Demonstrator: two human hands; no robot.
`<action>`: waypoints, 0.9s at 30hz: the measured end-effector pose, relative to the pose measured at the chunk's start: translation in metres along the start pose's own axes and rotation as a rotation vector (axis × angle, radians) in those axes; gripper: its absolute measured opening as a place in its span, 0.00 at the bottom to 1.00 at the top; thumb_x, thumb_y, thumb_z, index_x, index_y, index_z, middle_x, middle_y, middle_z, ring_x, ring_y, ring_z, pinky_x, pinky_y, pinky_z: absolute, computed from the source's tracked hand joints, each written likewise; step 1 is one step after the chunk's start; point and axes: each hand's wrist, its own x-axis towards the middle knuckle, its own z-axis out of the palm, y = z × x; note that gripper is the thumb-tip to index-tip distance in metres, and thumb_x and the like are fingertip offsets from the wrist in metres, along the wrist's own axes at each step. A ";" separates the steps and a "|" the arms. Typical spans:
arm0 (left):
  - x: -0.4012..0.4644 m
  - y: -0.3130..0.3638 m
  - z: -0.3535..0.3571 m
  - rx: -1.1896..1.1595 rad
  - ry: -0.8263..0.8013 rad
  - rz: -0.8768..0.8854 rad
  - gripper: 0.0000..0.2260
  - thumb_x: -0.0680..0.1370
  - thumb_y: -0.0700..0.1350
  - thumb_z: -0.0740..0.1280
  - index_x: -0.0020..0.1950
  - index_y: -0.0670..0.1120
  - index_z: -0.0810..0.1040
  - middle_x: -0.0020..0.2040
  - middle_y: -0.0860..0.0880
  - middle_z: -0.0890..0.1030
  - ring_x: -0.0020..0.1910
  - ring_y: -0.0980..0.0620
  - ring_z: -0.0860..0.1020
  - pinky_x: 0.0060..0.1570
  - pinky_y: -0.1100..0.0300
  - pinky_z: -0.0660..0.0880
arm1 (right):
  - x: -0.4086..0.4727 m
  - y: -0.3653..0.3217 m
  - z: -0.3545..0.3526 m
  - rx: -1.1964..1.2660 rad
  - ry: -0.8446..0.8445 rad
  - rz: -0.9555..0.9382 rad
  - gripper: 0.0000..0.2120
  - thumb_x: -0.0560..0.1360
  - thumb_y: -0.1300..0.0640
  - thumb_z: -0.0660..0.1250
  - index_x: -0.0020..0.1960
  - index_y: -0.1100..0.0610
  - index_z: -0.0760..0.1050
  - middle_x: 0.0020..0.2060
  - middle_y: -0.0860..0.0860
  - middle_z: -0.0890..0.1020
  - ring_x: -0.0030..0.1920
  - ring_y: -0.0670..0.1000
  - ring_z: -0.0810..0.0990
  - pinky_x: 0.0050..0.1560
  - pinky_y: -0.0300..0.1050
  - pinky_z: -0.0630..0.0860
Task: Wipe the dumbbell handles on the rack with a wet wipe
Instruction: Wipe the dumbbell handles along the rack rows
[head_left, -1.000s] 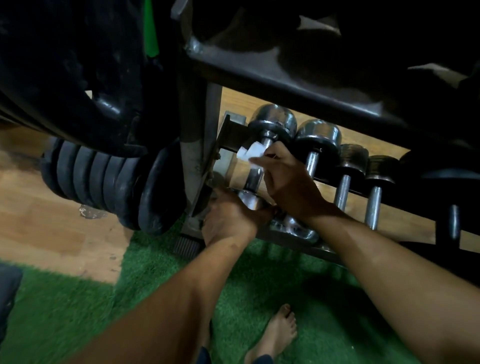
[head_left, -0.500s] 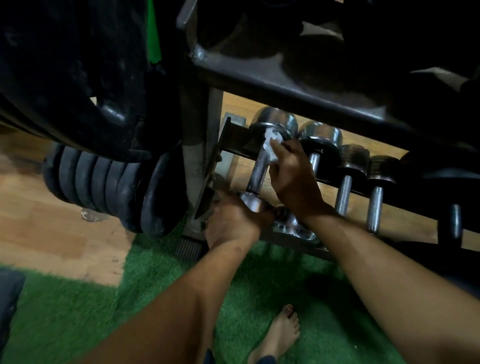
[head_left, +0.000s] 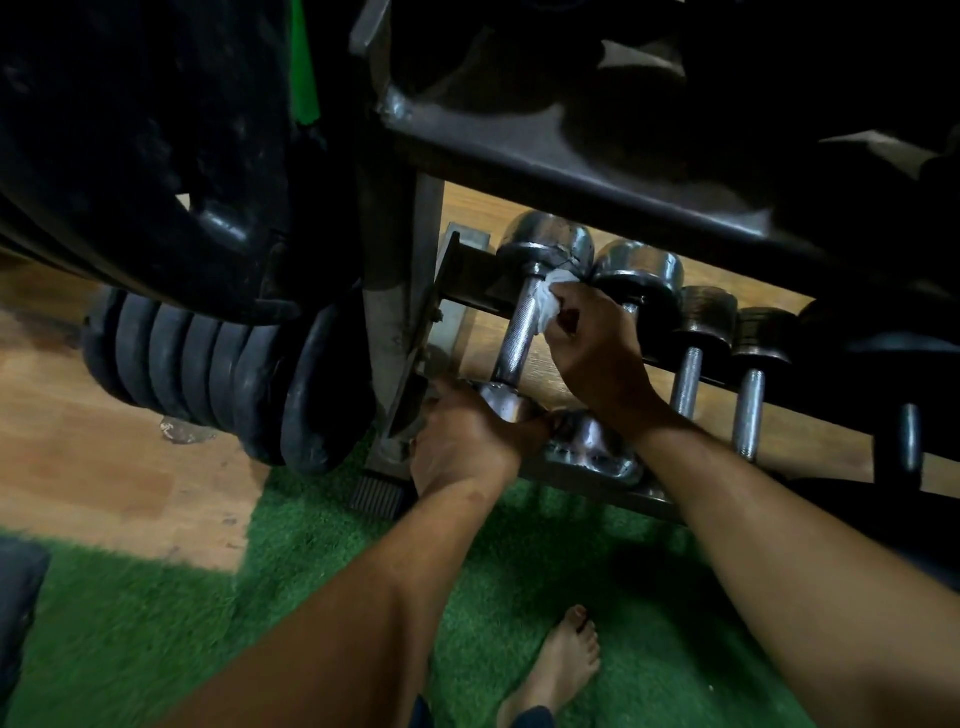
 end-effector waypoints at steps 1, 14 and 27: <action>0.000 0.000 0.000 -0.002 0.000 0.006 0.52 0.60 0.71 0.79 0.73 0.45 0.63 0.66 0.43 0.78 0.62 0.39 0.79 0.55 0.47 0.76 | 0.000 0.001 0.000 0.042 -0.010 0.070 0.13 0.73 0.62 0.69 0.57 0.62 0.81 0.48 0.56 0.84 0.48 0.54 0.82 0.49 0.40 0.74; 0.001 -0.003 0.001 -0.045 -0.009 0.027 0.52 0.58 0.72 0.78 0.72 0.45 0.65 0.65 0.43 0.78 0.61 0.38 0.80 0.56 0.44 0.79 | 0.002 -0.002 -0.001 0.585 -0.347 0.528 0.07 0.72 0.76 0.64 0.47 0.69 0.77 0.38 0.60 0.73 0.36 0.51 0.77 0.44 0.47 0.79; 0.003 -0.006 0.003 -0.046 0.008 0.047 0.48 0.60 0.70 0.79 0.69 0.44 0.67 0.63 0.43 0.79 0.58 0.38 0.81 0.52 0.47 0.79 | 0.005 -0.008 -0.002 0.606 -0.711 0.735 0.12 0.73 0.78 0.54 0.41 0.69 0.74 0.30 0.60 0.74 0.26 0.50 0.76 0.26 0.39 0.73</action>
